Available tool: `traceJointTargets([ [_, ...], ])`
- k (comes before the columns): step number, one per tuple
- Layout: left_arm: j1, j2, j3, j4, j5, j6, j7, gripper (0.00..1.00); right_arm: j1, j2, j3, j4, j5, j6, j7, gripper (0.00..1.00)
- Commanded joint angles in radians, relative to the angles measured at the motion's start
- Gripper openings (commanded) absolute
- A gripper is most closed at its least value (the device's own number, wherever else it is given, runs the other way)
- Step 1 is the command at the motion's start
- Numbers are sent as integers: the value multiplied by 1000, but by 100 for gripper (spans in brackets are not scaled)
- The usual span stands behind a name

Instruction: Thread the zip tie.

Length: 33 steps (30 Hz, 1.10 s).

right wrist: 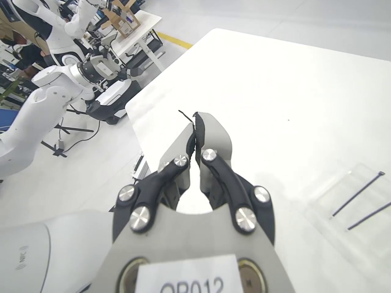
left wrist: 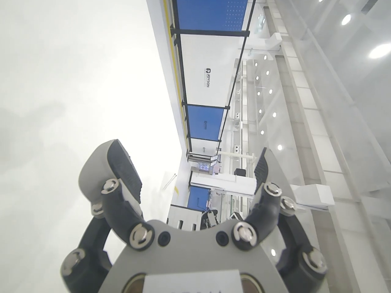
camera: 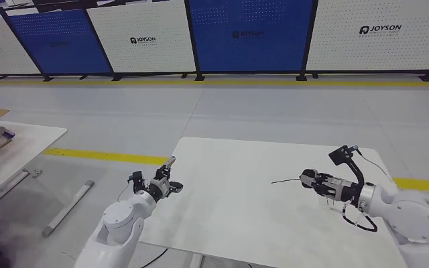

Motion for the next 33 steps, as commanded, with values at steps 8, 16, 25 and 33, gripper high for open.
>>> traceJointTargets([
  [8,-6,0,15,20,-48,1,-37,100,-4,-1,-2,-2,-6,2,-8,0],
  [16,-67,35,120,77,-96,1,-119,100,29,-11,-83,-74,-62,0,-38,0],
  [25,-138,135,264,108,-280,1,-129,100,90,-8,-197,-74,-112,0,-52,0],
  [33,-152,154,288,103,-333,1,-74,100,95,-9,-203,-67,-95,0,-56,0],
])
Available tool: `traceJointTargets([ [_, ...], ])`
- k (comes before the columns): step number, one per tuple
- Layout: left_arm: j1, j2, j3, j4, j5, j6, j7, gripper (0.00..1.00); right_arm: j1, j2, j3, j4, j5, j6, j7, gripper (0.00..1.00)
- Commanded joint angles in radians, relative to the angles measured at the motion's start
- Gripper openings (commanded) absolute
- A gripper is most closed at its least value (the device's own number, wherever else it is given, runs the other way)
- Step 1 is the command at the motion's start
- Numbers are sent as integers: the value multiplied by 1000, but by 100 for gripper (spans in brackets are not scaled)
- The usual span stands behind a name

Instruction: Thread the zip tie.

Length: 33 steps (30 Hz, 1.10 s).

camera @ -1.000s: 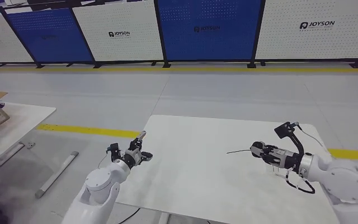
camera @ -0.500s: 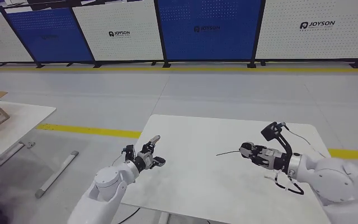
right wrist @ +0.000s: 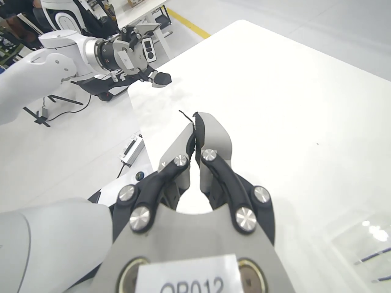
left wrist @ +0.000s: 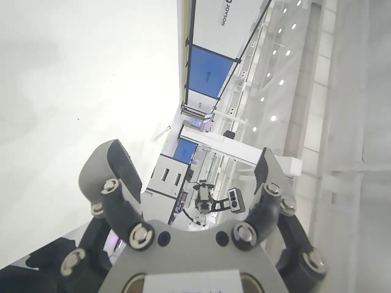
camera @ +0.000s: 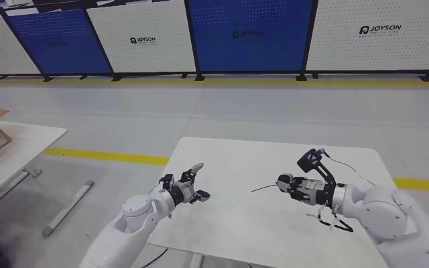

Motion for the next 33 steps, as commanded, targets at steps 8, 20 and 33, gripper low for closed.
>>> traceJointTargets([
  [8,-18,3,25,42,-121,0,-36,100,2,-3,-29,-46,-116,0,-30,0],
  [20,-211,128,319,91,-475,0,71,100,59,-10,-146,-53,-316,0,-100,0],
  [33,-278,165,409,76,-586,-14,114,100,66,-9,-155,-51,-309,0,-110,0],
])
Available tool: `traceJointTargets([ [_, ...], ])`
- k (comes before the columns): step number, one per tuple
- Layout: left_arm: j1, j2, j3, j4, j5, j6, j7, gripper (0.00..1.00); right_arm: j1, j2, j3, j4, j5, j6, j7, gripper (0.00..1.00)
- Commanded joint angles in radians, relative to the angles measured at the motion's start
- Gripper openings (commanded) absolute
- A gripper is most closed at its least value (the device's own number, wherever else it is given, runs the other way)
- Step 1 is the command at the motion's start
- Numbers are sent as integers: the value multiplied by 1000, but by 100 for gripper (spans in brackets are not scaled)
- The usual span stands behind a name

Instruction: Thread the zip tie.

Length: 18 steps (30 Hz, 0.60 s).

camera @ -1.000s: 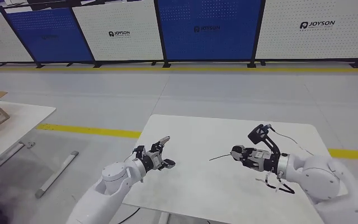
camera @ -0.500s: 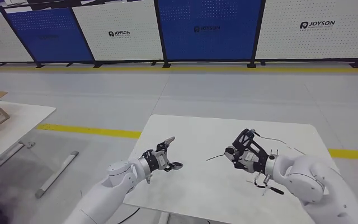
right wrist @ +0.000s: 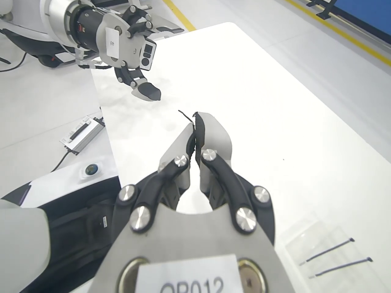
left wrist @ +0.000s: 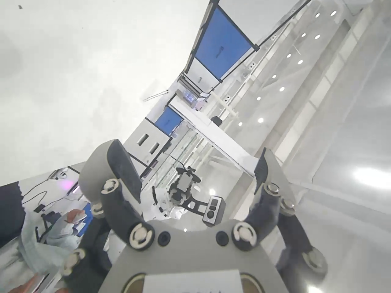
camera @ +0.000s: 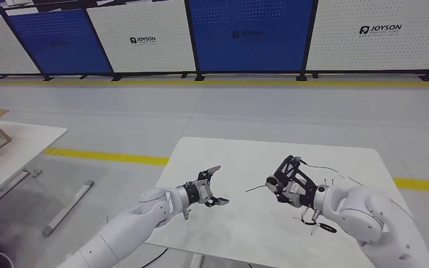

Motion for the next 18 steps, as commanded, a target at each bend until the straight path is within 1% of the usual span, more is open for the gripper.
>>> traceJointTargets([
  [1,3,-4,1,-5,1,-14,5,100,-6,-1,0,-1,-7,0,-10,0],
  [2,1,-6,1,-11,0,-14,7,100,-6,-1,-4,-6,-20,0,-9,0],
  [5,-7,-13,3,-26,-48,4,-9,100,10,-8,-25,-17,-74,0,1,0],
  [6,-11,-14,12,-33,-55,4,-17,100,21,-12,-37,-22,-91,0,6,0],
  [9,-24,-15,31,-52,-50,4,-6,100,46,-23,-62,-17,-119,0,16,0],
  [11,-34,-18,49,-66,-52,4,13,100,65,-33,-87,-17,-137,0,23,0],
  [12,-40,-20,57,-67,-62,4,21,100,73,-38,-97,-15,-143,0,24,0],
  [13,-53,-23,72,-60,-83,4,39,100,84,-44,-112,-11,-153,0,29,0],
  [14,-63,-26,78,-49,-101,4,57,100,92,-48,-121,-6,-157,0,30,0],
  [18,-63,-26,78,-49,-101,4,57,100,92,-48,-121,-6,-157,0,30,0],
])
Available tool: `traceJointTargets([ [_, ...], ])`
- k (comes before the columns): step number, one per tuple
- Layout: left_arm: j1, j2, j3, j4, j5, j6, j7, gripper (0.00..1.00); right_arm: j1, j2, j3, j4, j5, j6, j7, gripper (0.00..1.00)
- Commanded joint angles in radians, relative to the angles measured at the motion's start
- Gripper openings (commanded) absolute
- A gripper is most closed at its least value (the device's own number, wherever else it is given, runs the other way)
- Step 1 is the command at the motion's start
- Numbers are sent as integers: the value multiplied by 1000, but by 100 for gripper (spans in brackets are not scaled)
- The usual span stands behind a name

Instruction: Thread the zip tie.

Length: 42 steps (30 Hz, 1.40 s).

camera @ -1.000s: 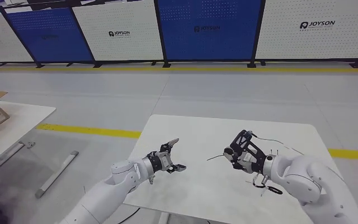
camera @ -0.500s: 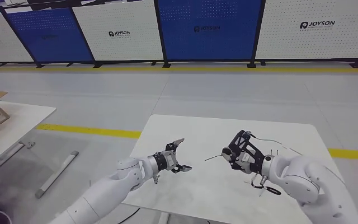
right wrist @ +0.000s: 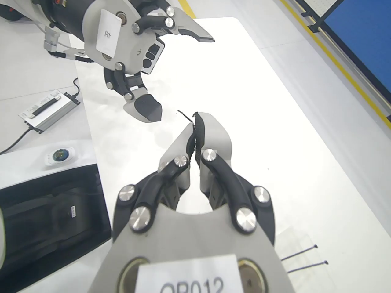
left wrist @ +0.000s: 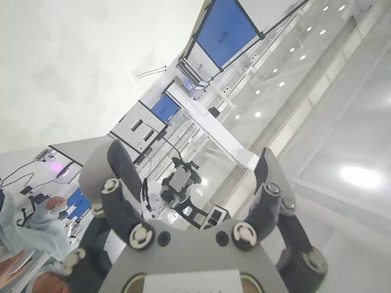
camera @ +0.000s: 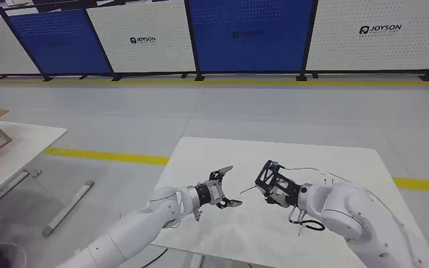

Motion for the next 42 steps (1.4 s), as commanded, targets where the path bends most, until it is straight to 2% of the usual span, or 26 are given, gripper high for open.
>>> traceJointTargets([
  [1,1,0,-1,-1,3,0,-2,100,-1,0,1,0,1,0,0,0],
  [5,5,-2,3,0,8,-9,-1,100,-1,0,1,0,1,0,0,0],
  [8,-2,-11,29,-3,-11,0,5,100,-1,0,1,0,1,0,0,0],
  [11,-23,-26,66,-6,-19,0,38,100,-1,0,1,0,1,0,0,0],
  [12,-31,-37,71,0,-19,0,62,100,-1,0,1,0,1,0,0,0],
  [14,-37,-56,55,10,-19,-11,106,100,-1,0,1,0,1,0,0,0],
  [19,-37,-56,55,10,-19,-11,106,100,-1,0,1,0,1,0,0,0],
  [22,-29,-59,56,4,-3,-25,100,100,-1,0,1,0,1,0,0,0],
  [27,-16,-61,40,-4,-4,-3,62,100,-1,0,1,0,1,0,0,0],
  [28,-14,-61,35,-6,-10,0,58,75,-1,0,1,0,1,0,0,0],
  [29,-11,-61,34,-8,-17,0,54,58,-1,0,1,0,1,0,0,0],
  [30,-9,-61,32,-9,-19,0,51,50,-1,0,1,0,1,0,0,0],
  [35,5,-64,19,-10,-19,0,44,40,-1,0,1,0,1,0,0,0],
  [42,-9,-74,43,0,-19,0,69,42,-1,0,1,0,1,0,0,0],
])
